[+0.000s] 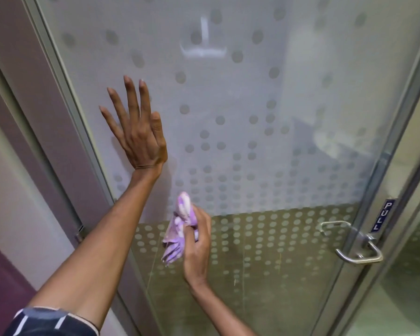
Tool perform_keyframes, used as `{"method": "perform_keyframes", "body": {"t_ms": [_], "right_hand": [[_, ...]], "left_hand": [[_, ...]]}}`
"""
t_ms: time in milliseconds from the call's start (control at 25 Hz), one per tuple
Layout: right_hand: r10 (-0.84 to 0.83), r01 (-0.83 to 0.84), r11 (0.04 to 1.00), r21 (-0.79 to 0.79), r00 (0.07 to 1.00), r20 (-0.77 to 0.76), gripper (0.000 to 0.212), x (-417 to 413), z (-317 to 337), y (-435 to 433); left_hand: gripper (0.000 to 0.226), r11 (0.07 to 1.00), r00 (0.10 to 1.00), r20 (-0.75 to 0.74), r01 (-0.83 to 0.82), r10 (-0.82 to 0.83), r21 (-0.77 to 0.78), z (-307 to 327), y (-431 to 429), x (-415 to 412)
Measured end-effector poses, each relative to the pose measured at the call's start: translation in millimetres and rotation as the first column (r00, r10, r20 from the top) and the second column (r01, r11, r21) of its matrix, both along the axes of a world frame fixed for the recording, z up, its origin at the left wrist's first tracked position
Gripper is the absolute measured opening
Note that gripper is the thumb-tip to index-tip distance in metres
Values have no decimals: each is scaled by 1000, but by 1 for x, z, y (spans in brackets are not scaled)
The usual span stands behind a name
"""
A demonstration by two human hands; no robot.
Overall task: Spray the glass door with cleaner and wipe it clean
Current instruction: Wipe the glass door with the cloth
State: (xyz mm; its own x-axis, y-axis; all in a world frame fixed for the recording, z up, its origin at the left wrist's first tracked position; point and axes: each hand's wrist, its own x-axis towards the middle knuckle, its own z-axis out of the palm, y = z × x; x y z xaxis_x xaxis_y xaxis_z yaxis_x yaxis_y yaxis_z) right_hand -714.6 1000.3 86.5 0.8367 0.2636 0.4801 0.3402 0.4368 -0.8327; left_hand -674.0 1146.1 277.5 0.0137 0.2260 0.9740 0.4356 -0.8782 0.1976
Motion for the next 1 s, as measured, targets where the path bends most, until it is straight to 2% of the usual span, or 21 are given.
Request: {"method": "perform_keyframes", "body": {"t_ms": [80,160,280,360,400,480,560,680,840,920,1000], "right_hand": [[27,-10,996,87,981,-194,39,14,7,-19],[139,-66,973,221,932,-336,35,33,12,-36],[367,-188,892,411,834,-413,30,50,20,-57],[452,-241,857,455,775,-442,24,59,20,-64],[481,-257,847,465,744,-464,28,63,19,-65],[499,-277,850,448,697,-515,64,70,20,-68],[525,-307,838,451,677,-516,88,75,25,-71],[522,-295,832,470,703,-483,97,82,41,-79],[567,-318,789,525,706,-425,83,89,72,-89],[600,-349,762,545,696,-395,77,89,86,-93],[616,-364,743,562,701,-360,66,87,98,-96]], "left_hand": [[67,1000,1000,6,-8,8,4,-1,0,1],[65,1000,1000,12,-13,13,11,-1,0,1],[58,1000,1000,23,-14,14,7,-2,0,2],[58,1000,999,32,-4,4,9,-3,1,3],[58,1000,1000,31,4,-4,10,-3,1,3],[62,1000,1000,19,11,-11,13,-3,1,1],[69,1000,1000,-4,1,-1,10,-2,0,0],[75,1000,999,-40,-12,12,0,-2,-1,-1],[79,999,990,-137,43,-44,-9,-6,0,-11],[81,992,975,-183,124,-129,-40,-21,-5,-18],[80,964,951,-179,230,-252,-137,-35,-14,-24]]}}
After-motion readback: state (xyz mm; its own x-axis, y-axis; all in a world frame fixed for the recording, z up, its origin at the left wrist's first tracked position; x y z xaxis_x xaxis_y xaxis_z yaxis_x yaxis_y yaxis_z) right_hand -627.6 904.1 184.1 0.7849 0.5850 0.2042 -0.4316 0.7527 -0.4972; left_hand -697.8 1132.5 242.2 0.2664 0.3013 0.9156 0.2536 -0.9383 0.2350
